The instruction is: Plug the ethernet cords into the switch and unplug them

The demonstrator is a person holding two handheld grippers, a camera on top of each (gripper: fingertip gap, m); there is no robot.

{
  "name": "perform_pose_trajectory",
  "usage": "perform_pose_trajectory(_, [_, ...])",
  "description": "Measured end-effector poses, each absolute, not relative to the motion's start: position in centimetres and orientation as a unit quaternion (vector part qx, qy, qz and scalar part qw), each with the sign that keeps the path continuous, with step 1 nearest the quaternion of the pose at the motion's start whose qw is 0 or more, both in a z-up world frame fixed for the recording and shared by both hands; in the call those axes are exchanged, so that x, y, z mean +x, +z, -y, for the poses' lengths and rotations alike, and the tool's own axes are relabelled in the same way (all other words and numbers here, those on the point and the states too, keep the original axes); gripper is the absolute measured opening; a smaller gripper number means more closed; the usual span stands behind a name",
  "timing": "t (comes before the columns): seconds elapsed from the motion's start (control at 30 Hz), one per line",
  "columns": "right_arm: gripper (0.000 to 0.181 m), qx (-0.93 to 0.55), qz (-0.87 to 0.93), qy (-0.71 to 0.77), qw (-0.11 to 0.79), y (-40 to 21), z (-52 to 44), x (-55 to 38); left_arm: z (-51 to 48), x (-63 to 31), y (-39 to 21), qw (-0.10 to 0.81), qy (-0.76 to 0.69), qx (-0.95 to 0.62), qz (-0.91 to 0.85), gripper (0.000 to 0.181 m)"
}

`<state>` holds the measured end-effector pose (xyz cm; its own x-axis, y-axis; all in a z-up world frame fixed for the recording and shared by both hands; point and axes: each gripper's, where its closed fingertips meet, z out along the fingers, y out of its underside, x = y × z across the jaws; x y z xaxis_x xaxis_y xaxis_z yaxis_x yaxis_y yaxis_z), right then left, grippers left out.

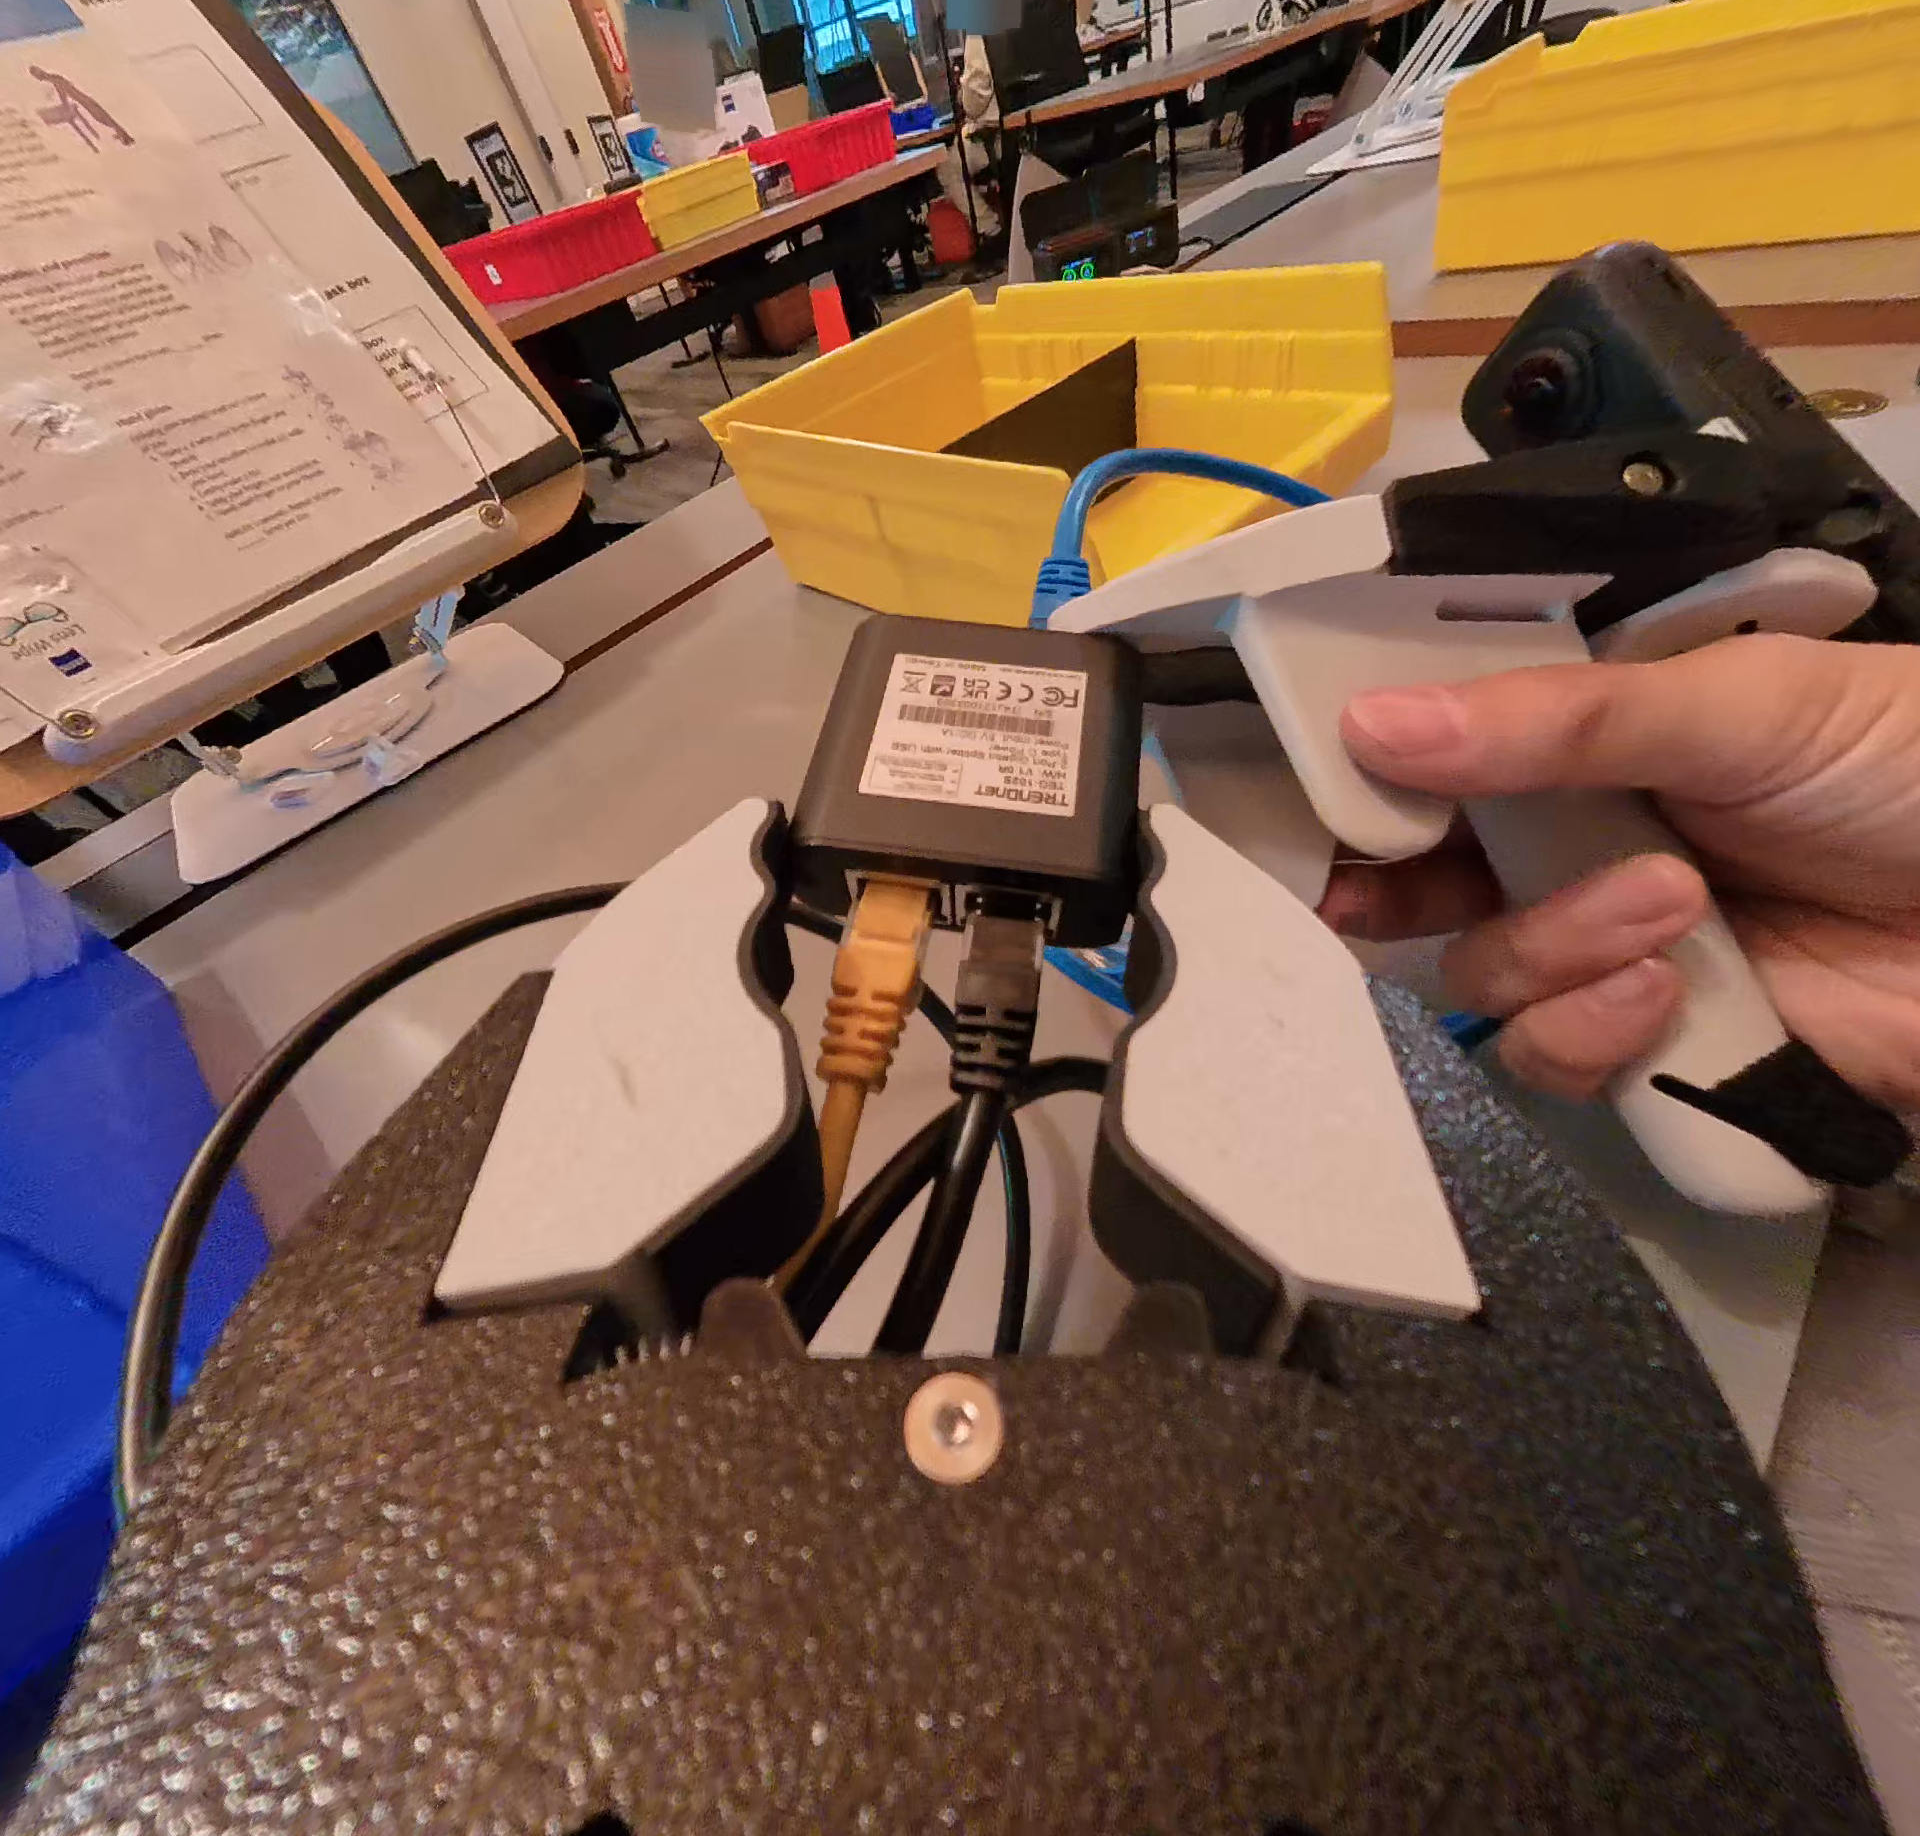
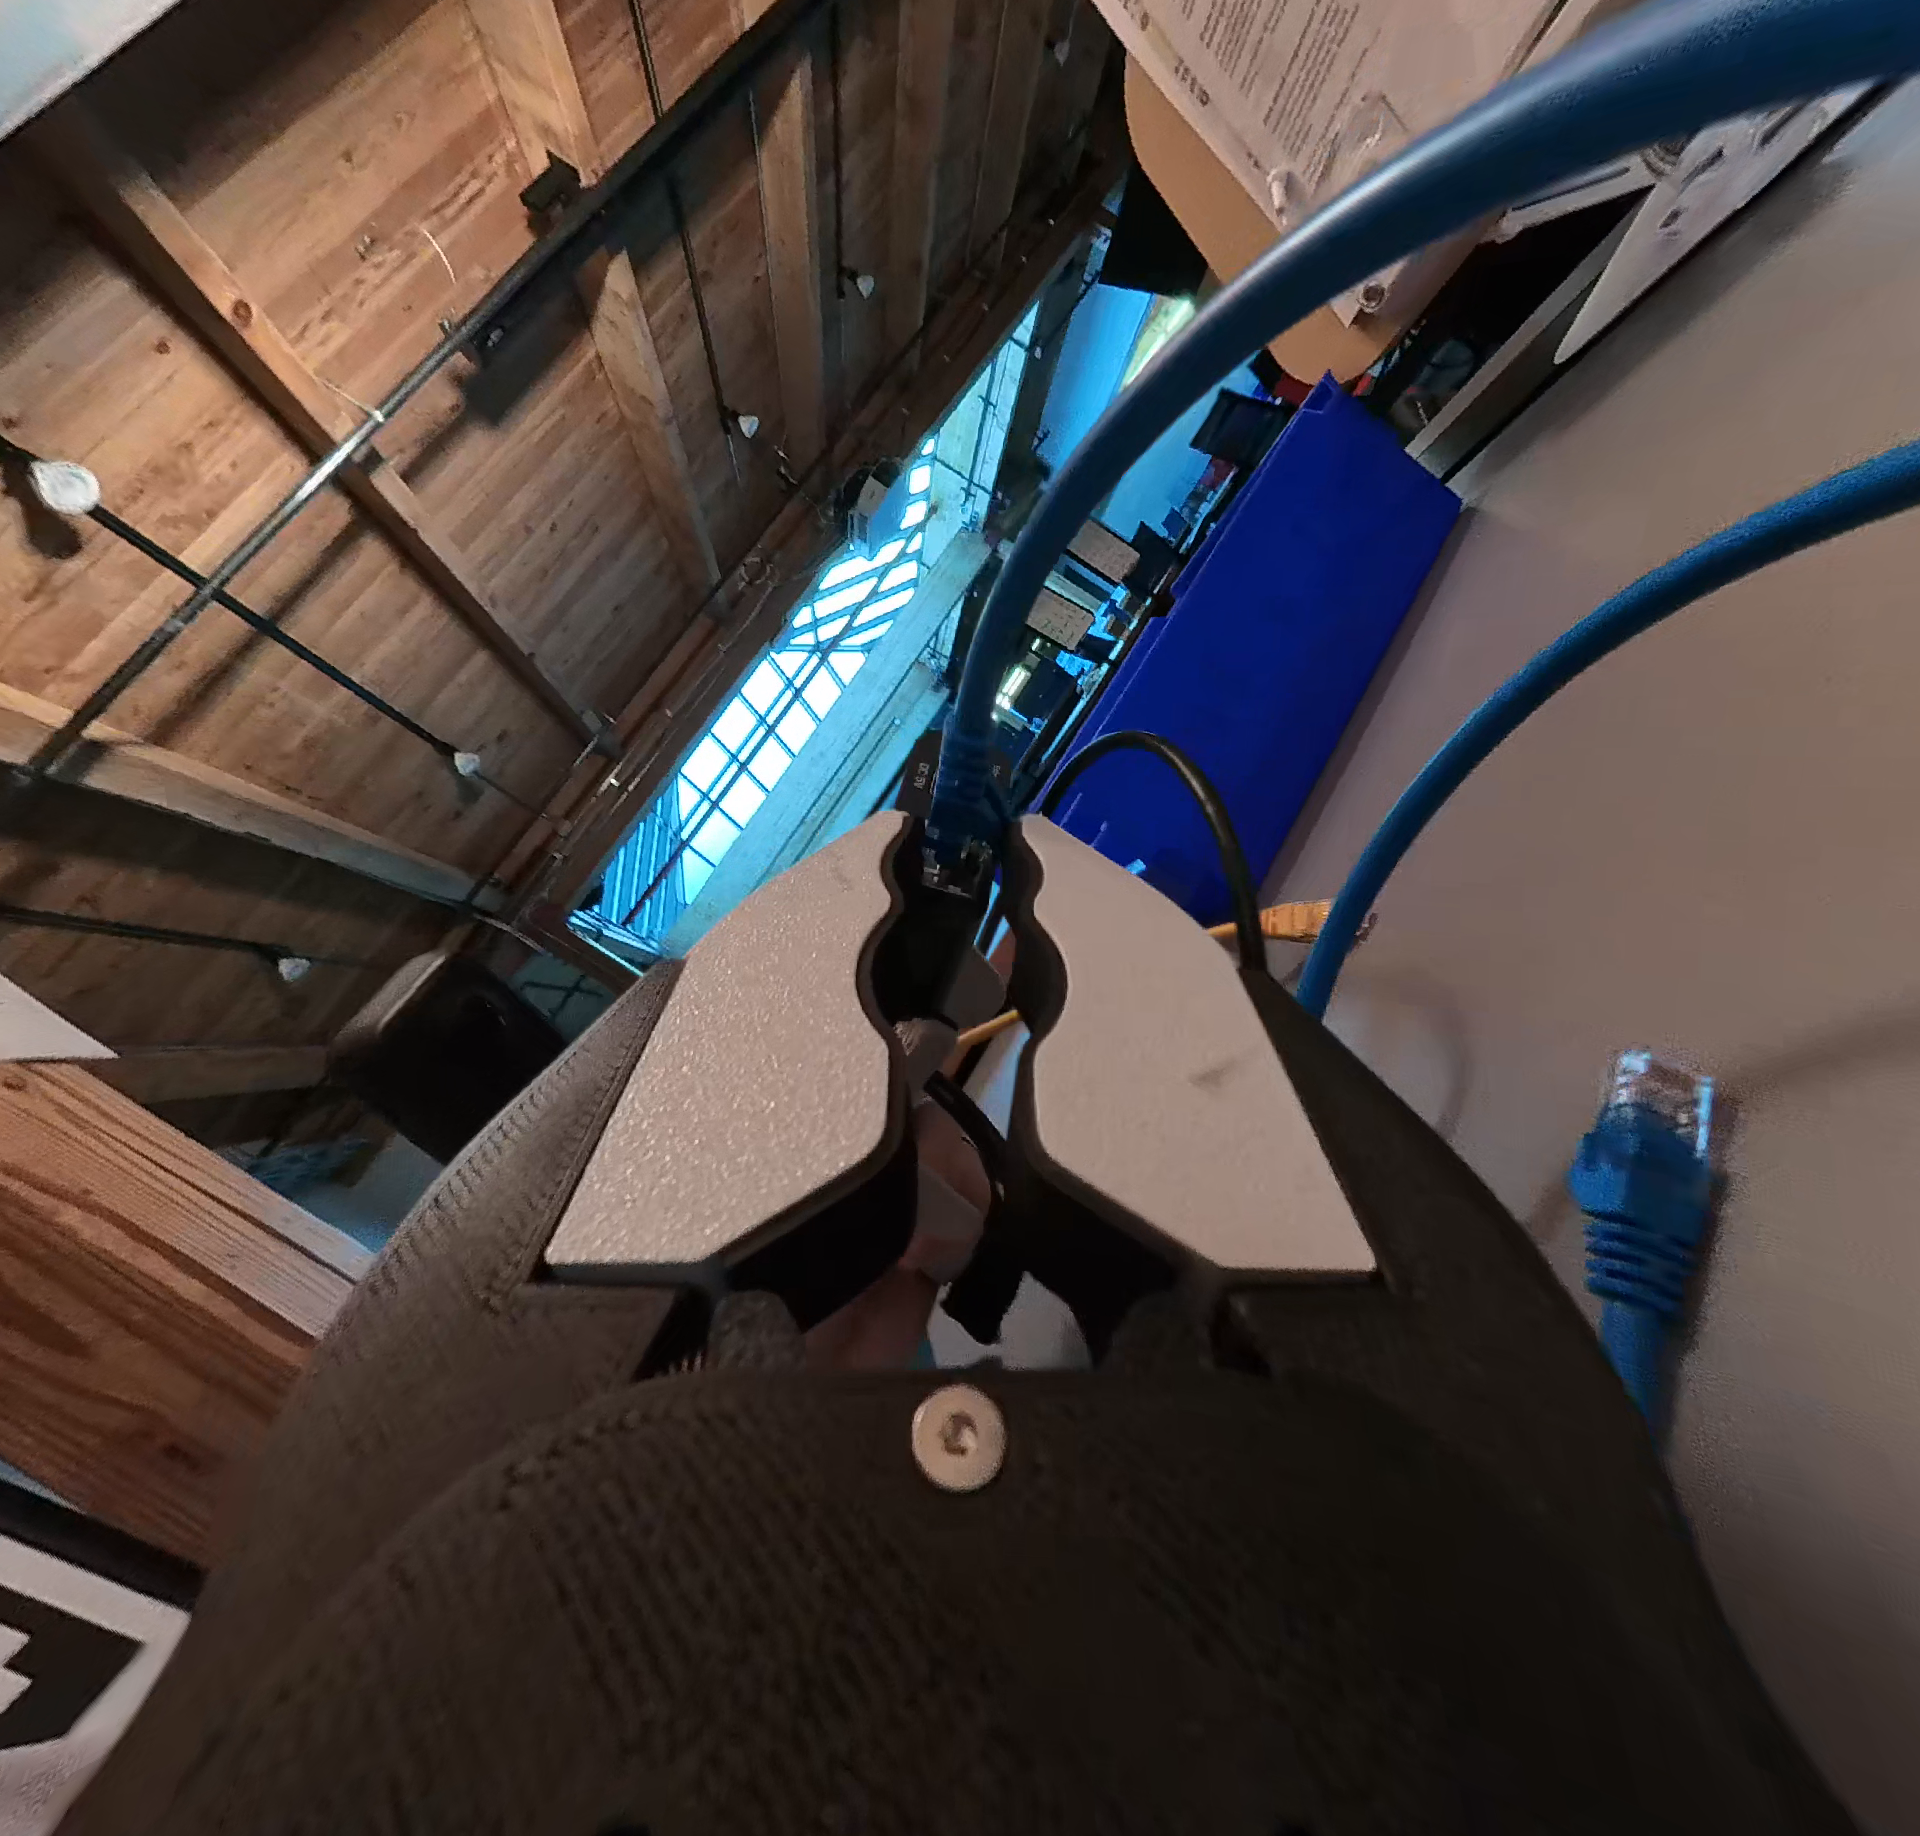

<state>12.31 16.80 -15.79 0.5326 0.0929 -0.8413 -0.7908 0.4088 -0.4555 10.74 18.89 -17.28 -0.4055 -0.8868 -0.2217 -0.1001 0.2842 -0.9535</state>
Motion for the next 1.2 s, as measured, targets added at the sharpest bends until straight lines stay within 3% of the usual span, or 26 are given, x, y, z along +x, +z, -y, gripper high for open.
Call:
perform_pose_trajectory(0.77, [0.013,-0.493,-0.283,0.259,0.781,-13.9,-15.6,12.3,-17.7,11.1,-16.0,0.494,-0.48,-0.335,-0.643,0.061])
perform_pose_trajectory(1.2, [0.013,-0.421,-0.357,0.357,0.753,-14.3,-16.0,12.5,-18.3,11.1,-15.8,0.521,-0.457,-0.341,-0.635,0.061])
